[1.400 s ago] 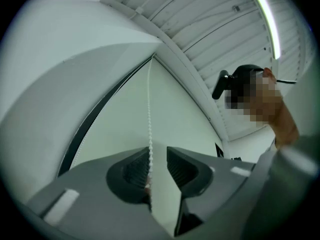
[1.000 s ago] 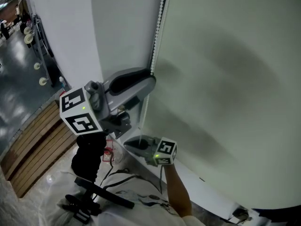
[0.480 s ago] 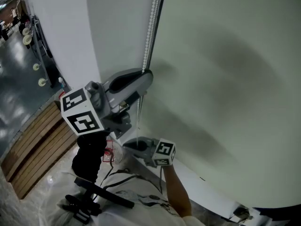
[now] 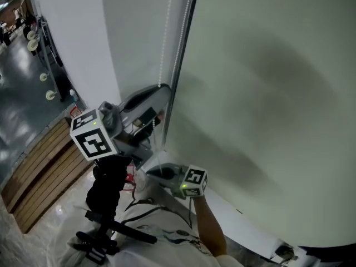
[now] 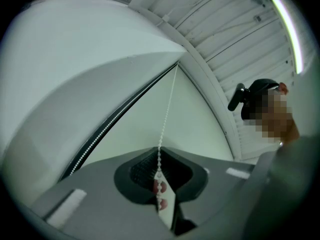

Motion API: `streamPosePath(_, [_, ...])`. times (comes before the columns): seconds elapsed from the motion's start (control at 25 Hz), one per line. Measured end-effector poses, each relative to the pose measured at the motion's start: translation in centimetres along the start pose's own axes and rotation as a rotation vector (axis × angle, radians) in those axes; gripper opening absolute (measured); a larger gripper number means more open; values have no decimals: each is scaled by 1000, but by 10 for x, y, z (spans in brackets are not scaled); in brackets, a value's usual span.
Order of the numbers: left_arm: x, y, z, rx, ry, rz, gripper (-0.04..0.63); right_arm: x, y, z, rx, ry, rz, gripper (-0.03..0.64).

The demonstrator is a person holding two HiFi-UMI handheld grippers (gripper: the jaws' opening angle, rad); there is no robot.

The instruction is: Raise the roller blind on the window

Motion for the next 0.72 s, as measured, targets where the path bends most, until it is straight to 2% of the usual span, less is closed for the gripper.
streamPosePath(0.24, [-8,6,3,-5,19,-51,9,6,8,9,12,-44,11,2])
streamPosePath(0.72, [-19,12,9,-25,51,-89,9,9,10,21,18,-65,27,14])
Point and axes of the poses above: the fingertips, and each gripper's own axes: y backward along the fingers, x to its right, z out of its underside, the point moved 1 cm from there along y, backward along the fingers, and after that the axes turned 4 degrees about z, right-handed, at the moved point
